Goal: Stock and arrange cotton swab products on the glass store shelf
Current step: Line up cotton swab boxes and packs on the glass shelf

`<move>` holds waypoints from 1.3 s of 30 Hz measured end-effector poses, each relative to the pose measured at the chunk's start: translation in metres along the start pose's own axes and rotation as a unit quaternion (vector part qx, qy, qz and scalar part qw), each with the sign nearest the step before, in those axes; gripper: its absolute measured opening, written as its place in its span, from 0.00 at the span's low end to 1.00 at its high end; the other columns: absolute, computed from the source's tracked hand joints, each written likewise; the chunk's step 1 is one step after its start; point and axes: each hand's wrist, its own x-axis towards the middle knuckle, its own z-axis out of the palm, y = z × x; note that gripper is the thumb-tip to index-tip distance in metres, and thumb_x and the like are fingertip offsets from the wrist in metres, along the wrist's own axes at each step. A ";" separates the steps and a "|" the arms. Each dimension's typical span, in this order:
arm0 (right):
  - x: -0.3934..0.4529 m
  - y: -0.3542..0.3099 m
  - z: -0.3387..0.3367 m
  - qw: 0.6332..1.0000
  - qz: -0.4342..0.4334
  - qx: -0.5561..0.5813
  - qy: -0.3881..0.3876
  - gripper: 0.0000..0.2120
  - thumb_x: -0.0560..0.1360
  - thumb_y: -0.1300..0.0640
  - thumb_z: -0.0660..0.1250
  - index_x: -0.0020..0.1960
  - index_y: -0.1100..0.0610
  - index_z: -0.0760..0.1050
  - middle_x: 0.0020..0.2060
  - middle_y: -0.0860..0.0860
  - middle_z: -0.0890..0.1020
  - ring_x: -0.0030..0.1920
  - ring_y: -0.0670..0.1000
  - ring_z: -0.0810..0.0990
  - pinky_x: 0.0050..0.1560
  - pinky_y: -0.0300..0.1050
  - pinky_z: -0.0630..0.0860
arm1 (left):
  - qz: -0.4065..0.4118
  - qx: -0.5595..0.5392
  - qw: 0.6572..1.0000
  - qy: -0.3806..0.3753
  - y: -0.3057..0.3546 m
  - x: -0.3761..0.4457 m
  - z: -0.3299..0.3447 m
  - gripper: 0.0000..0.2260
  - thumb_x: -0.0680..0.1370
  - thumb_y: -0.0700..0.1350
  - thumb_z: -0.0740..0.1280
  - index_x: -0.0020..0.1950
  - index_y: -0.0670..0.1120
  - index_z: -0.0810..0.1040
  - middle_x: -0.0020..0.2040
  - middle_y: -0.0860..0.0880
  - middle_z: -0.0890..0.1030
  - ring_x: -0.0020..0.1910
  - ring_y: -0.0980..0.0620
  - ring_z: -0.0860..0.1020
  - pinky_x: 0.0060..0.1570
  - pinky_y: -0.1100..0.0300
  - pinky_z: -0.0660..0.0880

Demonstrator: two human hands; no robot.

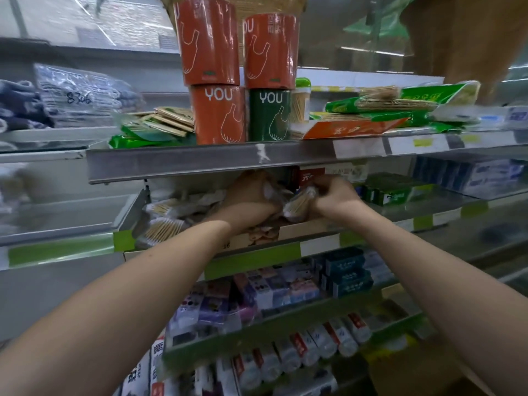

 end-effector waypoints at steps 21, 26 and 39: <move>-0.051 -0.099 0.072 0.937 -0.022 0.336 -0.090 0.09 0.66 0.74 0.68 0.42 0.64 0.81 0.37 0.60 0.84 0.37 0.60 0.82 0.37 0.53 0.81 | -0.217 -0.044 0.968 0.117 -0.036 -0.100 -0.110 0.12 0.68 0.46 0.75 0.49 0.47 0.81 0.43 0.49 0.83 0.42 0.50 0.81 0.41 0.56 0.81; -0.083 -0.136 0.094 0.920 -0.042 0.363 -0.140 0.15 0.65 0.78 0.64 0.41 0.62 0.83 0.35 0.61 0.83 0.35 0.61 0.78 0.40 0.56 0.77 | -0.178 0.031 0.980 0.083 -0.047 -0.147 -0.148 0.22 0.68 0.49 0.77 0.60 0.47 0.80 0.55 0.48 0.81 0.53 0.49 0.78 0.51 0.55 0.77; -0.182 -0.260 0.178 0.878 -0.059 0.426 -0.210 0.10 0.70 0.76 0.66 0.49 0.67 0.75 0.41 0.67 0.77 0.32 0.58 0.80 0.31 0.48 0.81 | -0.239 0.063 0.957 0.151 -0.111 -0.287 -0.268 0.22 0.69 0.50 0.78 0.61 0.49 0.78 0.57 0.48 0.78 0.51 0.50 0.74 0.46 0.60 0.68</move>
